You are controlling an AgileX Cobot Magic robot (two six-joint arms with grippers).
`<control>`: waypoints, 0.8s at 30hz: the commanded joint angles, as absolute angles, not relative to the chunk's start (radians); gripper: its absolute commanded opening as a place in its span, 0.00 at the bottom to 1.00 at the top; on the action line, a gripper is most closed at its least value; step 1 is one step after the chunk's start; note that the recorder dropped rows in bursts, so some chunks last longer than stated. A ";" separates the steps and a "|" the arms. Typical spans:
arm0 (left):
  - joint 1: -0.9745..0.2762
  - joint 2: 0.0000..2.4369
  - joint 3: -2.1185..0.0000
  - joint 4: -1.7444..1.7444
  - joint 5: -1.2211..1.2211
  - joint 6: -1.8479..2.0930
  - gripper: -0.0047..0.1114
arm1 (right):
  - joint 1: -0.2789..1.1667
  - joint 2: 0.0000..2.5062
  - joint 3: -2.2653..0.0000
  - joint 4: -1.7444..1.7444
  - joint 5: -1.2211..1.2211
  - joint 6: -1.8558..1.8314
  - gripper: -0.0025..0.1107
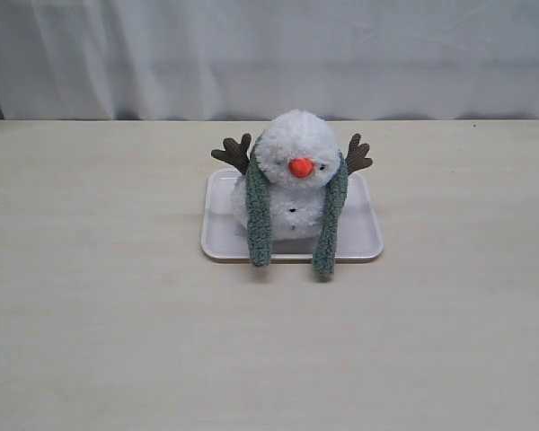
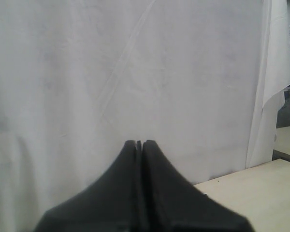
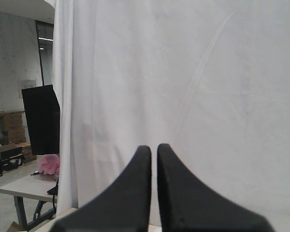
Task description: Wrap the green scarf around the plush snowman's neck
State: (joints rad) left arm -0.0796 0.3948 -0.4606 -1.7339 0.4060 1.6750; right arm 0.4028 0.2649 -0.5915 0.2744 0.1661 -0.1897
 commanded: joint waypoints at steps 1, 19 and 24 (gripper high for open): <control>-0.078 0.391 -0.459 -1.744 0.413 1.667 0.04 | 0.405 0.262 -0.585 0.277 0.173 -0.187 0.06; -0.078 0.382 -0.459 -1.740 0.400 1.760 0.04 | 0.405 0.262 -0.585 0.277 0.173 -0.187 0.06; -0.078 0.360 -0.463 -1.272 0.411 1.373 0.04 | 0.405 0.262 -0.585 0.277 0.173 -0.187 0.06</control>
State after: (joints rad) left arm -0.0796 0.3761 -0.4606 -1.5301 0.4043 1.6397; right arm 0.4028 0.2649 -0.5915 0.2744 0.1661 -0.1897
